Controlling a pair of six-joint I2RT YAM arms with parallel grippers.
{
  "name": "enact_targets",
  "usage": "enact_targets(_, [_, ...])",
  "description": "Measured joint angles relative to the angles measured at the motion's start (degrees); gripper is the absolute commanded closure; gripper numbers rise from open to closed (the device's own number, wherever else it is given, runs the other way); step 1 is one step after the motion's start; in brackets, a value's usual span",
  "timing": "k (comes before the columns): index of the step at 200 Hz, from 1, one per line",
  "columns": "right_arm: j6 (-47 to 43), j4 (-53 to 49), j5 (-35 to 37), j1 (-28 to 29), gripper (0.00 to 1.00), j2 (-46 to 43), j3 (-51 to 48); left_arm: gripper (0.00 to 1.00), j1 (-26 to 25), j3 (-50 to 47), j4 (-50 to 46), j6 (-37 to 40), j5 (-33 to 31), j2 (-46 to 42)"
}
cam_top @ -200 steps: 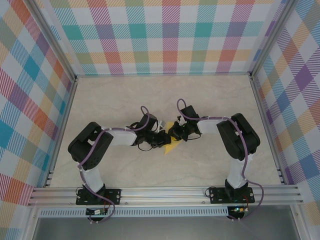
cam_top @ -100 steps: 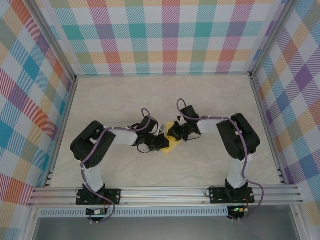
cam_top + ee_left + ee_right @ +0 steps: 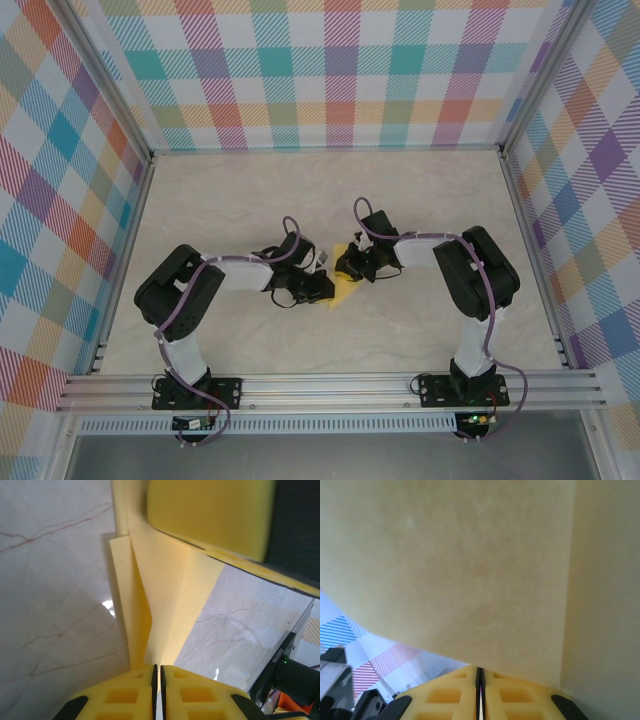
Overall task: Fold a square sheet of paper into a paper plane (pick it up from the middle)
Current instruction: Fourth fold the wing at the center of the table.
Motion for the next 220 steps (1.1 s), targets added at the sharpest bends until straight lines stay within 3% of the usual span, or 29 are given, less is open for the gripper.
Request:
enact_targets(57, [0.0,0.0,0.0,0.0,0.88,0.0,0.0,0.86,-1.0,0.3,0.9,-1.4,-1.0,-5.3])
enact_targets(141, [0.0,0.0,0.0,0.0,0.88,0.0,0.0,0.87,-2.6,2.5,2.1,-2.6,0.5,2.5])
enact_targets(220, [0.0,0.0,0.0,0.0,0.88,0.0,0.0,0.88,-2.6,-1.6,5.6,-2.6,-1.0,1.7])
